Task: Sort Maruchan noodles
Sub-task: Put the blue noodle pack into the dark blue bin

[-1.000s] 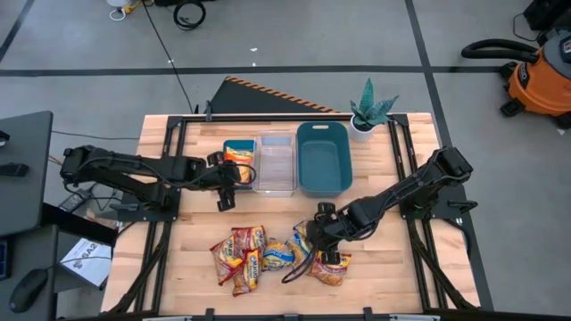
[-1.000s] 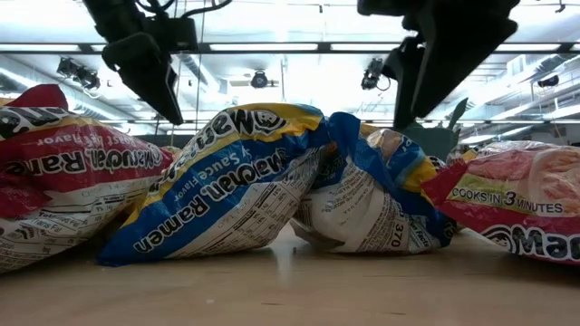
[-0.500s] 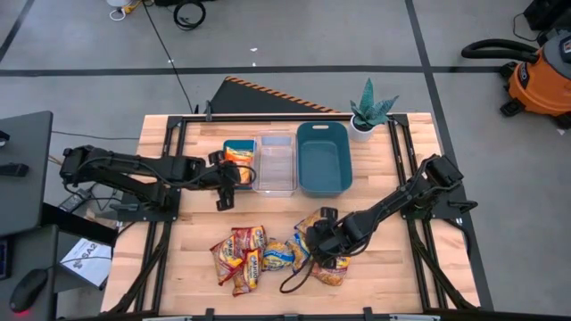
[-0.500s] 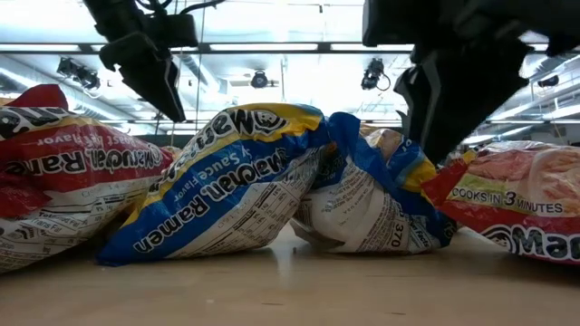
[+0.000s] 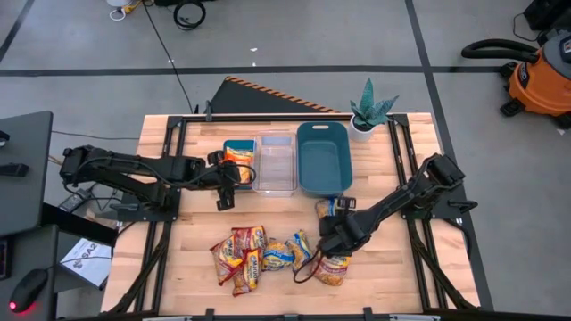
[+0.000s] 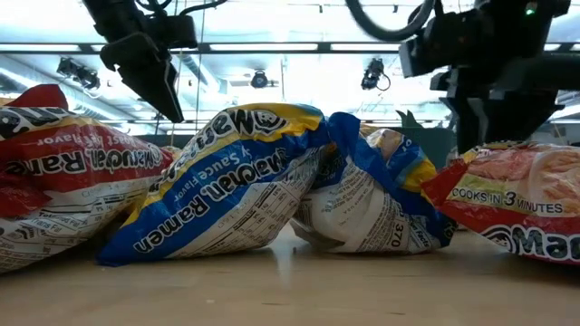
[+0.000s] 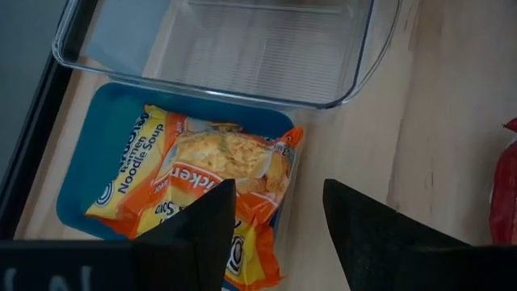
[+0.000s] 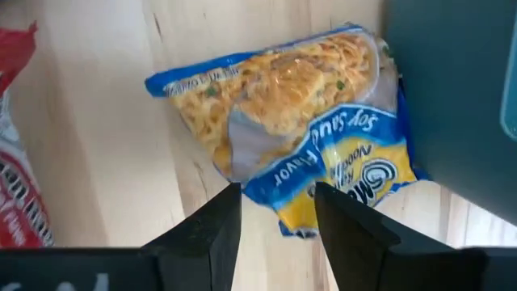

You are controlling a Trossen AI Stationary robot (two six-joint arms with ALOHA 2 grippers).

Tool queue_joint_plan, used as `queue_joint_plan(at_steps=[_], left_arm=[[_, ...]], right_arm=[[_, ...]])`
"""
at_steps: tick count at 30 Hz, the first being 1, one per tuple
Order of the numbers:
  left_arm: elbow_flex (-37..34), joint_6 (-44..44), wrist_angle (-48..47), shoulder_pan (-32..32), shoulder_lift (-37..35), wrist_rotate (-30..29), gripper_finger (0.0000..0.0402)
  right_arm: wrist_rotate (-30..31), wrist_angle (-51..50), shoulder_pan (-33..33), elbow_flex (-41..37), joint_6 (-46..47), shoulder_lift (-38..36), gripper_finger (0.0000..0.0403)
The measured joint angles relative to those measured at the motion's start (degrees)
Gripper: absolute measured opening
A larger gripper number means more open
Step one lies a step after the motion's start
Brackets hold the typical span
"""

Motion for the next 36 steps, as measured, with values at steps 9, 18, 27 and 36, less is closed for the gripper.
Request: queue_joint_plan(at_steps=[9, 18, 27, 36], left_arm=[[0.0, -0.8, 0.1, 0.0, 0.0, 0.0, 0.0194], [0.0, -0.8, 1.2, 0.0, 0.0, 0.0, 0.0194], [0.0, -2.1, 1.1, 0.0, 0.0, 0.0, 0.0194], [0.0, -3.8, 1.1, 0.0, 0.0, 0.0, 0.0194]], right_arm=[[-0.8, -4.0, -0.1, 0.0, -5.6, -2.9, 0.0159], [-3.2, 3.1, -4.8, -4.0, -15.6, -3.0, 0.0142], [-6.1, 5.1, -7.2, -7.3, -21.5, -3.0, 0.0098], [-7.8, 4.3, -8.5, -6.9, -22.7, -3.0, 0.0014]])
